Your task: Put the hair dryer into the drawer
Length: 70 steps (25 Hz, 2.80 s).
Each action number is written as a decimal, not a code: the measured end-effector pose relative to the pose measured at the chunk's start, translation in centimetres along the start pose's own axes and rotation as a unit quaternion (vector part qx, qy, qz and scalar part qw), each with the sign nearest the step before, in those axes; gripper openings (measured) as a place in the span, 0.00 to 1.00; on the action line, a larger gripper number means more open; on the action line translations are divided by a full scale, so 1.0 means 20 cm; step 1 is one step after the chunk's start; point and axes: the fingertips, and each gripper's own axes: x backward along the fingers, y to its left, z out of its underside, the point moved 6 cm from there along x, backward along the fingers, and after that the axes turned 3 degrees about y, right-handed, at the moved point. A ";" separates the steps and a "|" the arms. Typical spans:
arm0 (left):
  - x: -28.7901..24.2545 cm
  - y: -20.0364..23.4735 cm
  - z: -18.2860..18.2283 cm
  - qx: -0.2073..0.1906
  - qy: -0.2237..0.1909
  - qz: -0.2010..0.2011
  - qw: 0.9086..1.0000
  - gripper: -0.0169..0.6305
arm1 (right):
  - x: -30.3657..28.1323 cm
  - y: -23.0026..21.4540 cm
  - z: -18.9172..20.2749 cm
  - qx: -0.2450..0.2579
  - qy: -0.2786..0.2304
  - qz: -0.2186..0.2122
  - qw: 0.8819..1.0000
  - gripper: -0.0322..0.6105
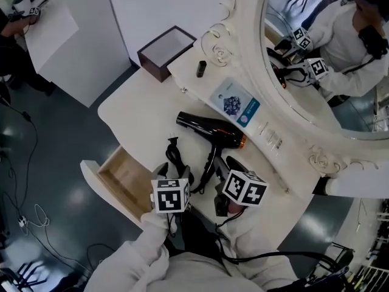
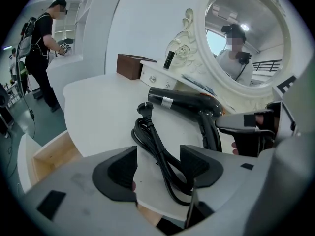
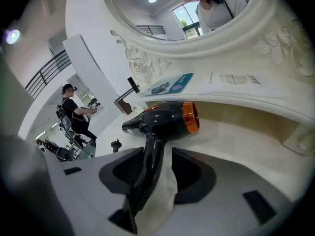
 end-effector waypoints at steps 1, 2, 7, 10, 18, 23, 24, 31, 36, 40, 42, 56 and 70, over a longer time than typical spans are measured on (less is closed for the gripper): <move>-0.01 -0.01 0.00 0.000 0.002 -0.006 1.000 0.42 | -0.01 0.00 -0.01 0.002 0.006 -0.002 1.000 0.39; -0.02 -0.01 0.00 0.000 0.006 -0.014 1.000 0.42 | -0.02 -0.01 -0.01 0.002 0.013 -0.003 1.000 0.40; -0.07 -0.02 0.02 0.015 0.016 -0.065 0.998 0.43 | -0.09 -0.01 -0.02 -0.006 0.039 -0.018 0.999 0.43; -0.09 -0.04 0.01 0.026 0.017 -0.067 0.997 0.43 | -0.11 0.00 -0.03 -0.002 0.051 -0.023 0.998 0.43; -0.12 -0.05 0.01 0.021 0.048 -0.103 0.993 0.43 | -0.20 0.03 -0.05 -0.010 0.076 -0.015 0.997 0.43; -0.11 -0.04 0.02 0.013 0.052 -0.104 0.993 0.40 | -0.22 0.03 -0.04 -0.009 0.083 -0.009 0.996 0.43; -0.11 -0.04 0.02 0.013 0.052 -0.104 0.993 0.40 | -0.22 0.03 -0.04 -0.009 0.083 -0.010 0.996 0.43; -0.09 0.00 0.01 0.027 0.063 -0.085 0.994 0.32 | -0.25 0.04 -0.05 -0.032 0.087 -0.030 0.995 0.42; -0.06 0.04 0.01 0.063 0.062 -0.054 0.995 0.22 | -0.27 0.09 -0.02 -0.048 0.092 -0.061 0.993 0.41; -0.02 0.05 0.02 0.061 0.051 -0.046 0.996 0.19 | -0.27 0.15 -0.01 -0.047 0.087 -0.080 0.992 0.41; 0.00 0.06 0.02 0.067 0.043 -0.040 0.996 0.19 | -0.27 0.18 0.00 -0.049 0.085 -0.085 0.991 0.41; 0.27 0.26 0.06 0.089 -0.010 -0.045 0.995 0.18 | -0.23 0.44 0.10 -0.060 0.063 -0.129 0.988 0.41; 0.69 0.60 0.30 0.139 -0.048 -0.091 0.985 0.18 | -0.22 0.93 0.39 -0.024 0.092 -0.193 0.977 0.41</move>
